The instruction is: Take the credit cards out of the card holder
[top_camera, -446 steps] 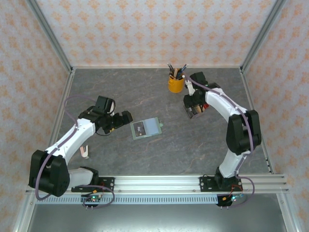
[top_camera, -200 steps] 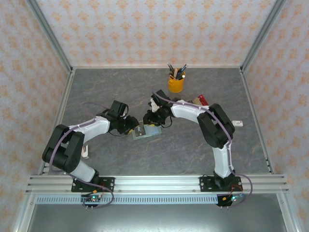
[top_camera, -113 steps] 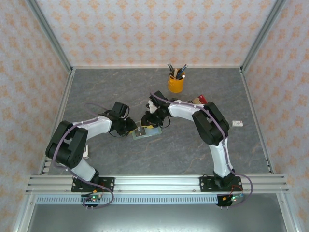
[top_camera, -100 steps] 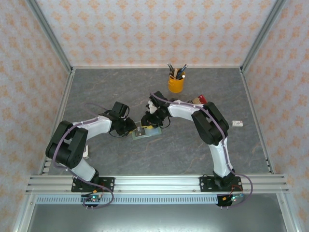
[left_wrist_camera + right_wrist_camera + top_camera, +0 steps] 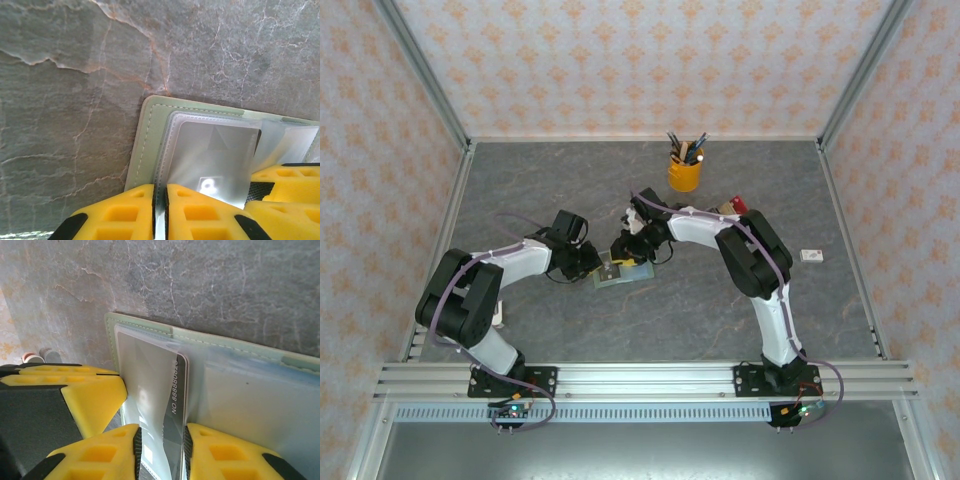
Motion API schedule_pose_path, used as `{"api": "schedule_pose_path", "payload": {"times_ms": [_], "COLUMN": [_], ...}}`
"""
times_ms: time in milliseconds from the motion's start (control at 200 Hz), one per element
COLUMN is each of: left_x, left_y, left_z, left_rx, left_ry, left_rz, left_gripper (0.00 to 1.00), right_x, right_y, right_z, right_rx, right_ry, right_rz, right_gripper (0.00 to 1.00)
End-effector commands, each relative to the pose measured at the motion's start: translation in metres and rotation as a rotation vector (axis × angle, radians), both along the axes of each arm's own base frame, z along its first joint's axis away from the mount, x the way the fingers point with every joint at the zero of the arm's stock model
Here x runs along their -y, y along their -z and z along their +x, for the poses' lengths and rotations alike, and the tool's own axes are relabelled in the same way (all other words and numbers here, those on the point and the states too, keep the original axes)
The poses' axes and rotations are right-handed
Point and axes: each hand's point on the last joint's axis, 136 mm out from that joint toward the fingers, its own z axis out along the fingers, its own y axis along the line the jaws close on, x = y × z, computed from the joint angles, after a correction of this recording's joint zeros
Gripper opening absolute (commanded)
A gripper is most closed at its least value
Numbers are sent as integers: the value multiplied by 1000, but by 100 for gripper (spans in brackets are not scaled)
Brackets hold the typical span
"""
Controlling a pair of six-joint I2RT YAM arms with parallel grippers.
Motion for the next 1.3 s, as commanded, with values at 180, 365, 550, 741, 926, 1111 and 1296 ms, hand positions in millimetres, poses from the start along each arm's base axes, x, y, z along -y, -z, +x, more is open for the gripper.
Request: {"api": "schedule_pose_path", "payload": {"times_ms": [180, 365, 550, 741, 926, 1111, 1296], "left_x": [-15, -16, -20, -23, -23, -23, -23], "left_y": [33, 36, 39, 42, 43, 43, 43], "left_z": [-27, -28, -29, -31, -31, -31, -31], "left_rx": [-103, -112, -122, -132, -131, -133, -134], "left_ry": [14, 14, 15, 14, 16, 19, 21], "left_rz": [84, 92, 112, 127, 130, 128, 126], "left_gripper": [11, 9, 8, 6, 6, 5, 4], "right_x": [-27, -29, -27, -23, -19, -15, -13], "right_y": [-23, -32, -46, -47, -43, -32, -20], "right_z": [-3, -4, -8, -13, -16, -15, -15], "right_rx": [-26, -17, 3, -2, -3, 3, -5], "right_ry": [-22, -23, -30, -37, -30, -29, -46], "right_rz": [193, 228, 265, 257, 241, 184, 142], "right_gripper": [30, 28, 26, 25, 24, 24, 24]}}
